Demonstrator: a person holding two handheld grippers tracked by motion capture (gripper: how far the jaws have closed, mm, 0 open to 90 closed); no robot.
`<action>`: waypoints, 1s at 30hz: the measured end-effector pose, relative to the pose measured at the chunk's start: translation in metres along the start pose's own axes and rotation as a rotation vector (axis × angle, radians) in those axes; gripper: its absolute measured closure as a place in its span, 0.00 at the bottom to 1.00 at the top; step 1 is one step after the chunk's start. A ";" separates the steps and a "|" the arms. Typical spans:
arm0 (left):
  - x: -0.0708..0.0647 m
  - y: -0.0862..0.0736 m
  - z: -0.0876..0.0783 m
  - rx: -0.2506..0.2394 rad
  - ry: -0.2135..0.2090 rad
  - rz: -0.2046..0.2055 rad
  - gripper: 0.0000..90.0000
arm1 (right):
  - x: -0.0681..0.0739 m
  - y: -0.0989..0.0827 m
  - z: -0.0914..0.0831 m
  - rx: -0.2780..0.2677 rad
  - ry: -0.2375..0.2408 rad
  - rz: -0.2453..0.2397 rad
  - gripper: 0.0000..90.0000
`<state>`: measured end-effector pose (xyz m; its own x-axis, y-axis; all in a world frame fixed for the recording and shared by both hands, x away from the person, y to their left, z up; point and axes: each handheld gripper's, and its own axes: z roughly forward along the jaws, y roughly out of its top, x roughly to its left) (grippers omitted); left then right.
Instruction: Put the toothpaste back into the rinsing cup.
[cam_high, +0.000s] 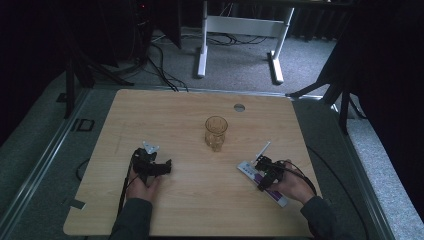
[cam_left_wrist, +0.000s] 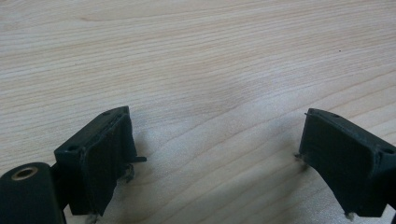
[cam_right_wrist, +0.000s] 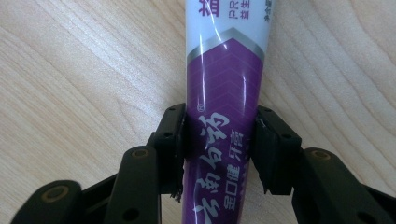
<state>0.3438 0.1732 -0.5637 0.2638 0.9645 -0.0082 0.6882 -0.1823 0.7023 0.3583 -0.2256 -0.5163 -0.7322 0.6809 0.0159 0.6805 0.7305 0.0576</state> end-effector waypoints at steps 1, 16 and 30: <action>0.000 0.000 0.000 0.000 0.000 0.000 0.11 | 0.000 0.000 0.000 0.000 -0.002 0.000 0.64; 0.000 0.000 0.000 0.001 0.000 0.000 0.11 | 0.000 -0.001 -0.003 -0.009 -0.009 -0.006 0.74; 0.000 0.000 0.000 0.001 0.000 0.000 0.11 | -0.010 -0.012 -0.010 -0.097 0.004 0.073 0.81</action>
<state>0.3438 0.1732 -0.5636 0.2641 0.9645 -0.0080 0.6889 -0.1829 0.7014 0.3567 -0.2419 -0.5067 -0.6809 0.7318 0.0278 0.7264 0.6701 0.1524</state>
